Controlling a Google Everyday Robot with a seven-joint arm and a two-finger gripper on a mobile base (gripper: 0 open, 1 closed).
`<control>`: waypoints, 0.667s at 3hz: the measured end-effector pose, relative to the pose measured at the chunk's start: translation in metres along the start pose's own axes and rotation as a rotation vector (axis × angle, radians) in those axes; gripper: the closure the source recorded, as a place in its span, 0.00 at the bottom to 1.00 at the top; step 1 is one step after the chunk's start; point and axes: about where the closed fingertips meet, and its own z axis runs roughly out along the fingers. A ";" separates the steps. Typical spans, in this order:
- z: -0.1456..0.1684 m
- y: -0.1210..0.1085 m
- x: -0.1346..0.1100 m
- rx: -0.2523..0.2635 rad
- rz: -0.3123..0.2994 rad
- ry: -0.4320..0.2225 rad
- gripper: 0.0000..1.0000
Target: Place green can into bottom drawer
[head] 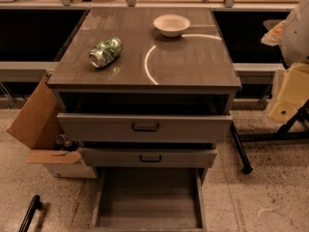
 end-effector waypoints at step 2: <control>0.003 -0.012 -0.010 -0.004 -0.035 -0.039 0.00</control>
Offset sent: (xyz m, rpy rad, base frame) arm 0.0325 0.0145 0.0000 0.0631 -0.0057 0.1028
